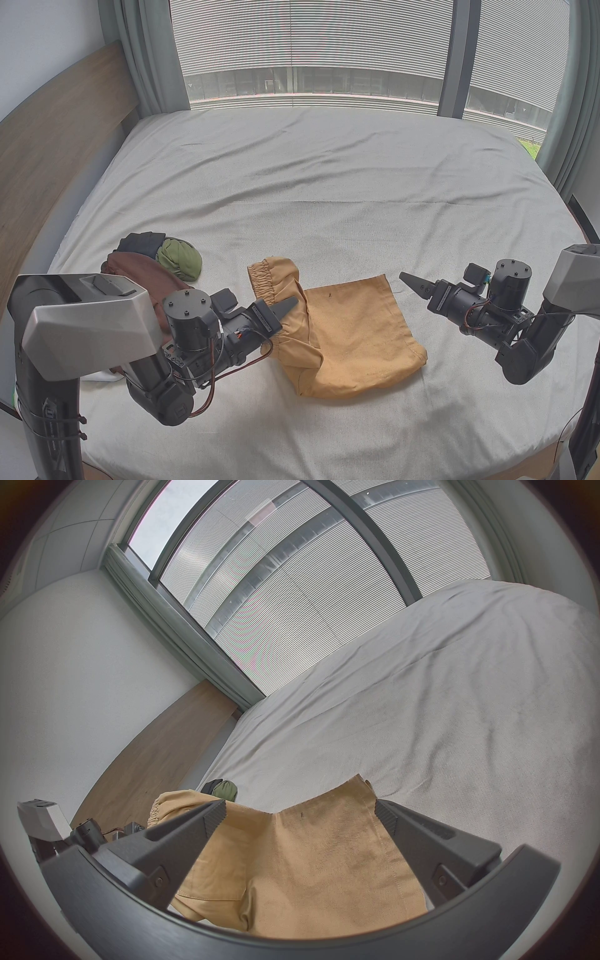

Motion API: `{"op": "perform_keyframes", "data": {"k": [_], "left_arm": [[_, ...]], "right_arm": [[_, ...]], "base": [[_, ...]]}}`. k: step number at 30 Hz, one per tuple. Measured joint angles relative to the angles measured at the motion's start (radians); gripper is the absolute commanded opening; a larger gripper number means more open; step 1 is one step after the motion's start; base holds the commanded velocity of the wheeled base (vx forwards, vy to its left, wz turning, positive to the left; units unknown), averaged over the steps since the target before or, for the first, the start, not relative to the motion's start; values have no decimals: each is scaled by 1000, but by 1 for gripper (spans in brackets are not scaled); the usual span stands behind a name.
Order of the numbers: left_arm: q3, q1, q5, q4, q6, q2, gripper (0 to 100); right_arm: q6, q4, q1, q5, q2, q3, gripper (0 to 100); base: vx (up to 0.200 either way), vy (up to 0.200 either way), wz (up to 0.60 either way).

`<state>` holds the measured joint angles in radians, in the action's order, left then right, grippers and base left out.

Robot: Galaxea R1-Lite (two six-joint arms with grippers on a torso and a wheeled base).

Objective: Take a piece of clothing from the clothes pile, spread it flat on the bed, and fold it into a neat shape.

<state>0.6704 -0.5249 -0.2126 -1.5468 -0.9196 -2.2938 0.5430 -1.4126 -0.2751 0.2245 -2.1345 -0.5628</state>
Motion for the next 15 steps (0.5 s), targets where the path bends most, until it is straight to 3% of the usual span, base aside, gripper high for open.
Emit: {"op": "perform_keyframes", "data": {"k": [15], "left_arm": [[126, -78, 0, 4, -38, -52, 0]], "right_arm": [[0, 2, 96, 7, -2, -53, 100]], "base": [[0, 0, 0]]}}
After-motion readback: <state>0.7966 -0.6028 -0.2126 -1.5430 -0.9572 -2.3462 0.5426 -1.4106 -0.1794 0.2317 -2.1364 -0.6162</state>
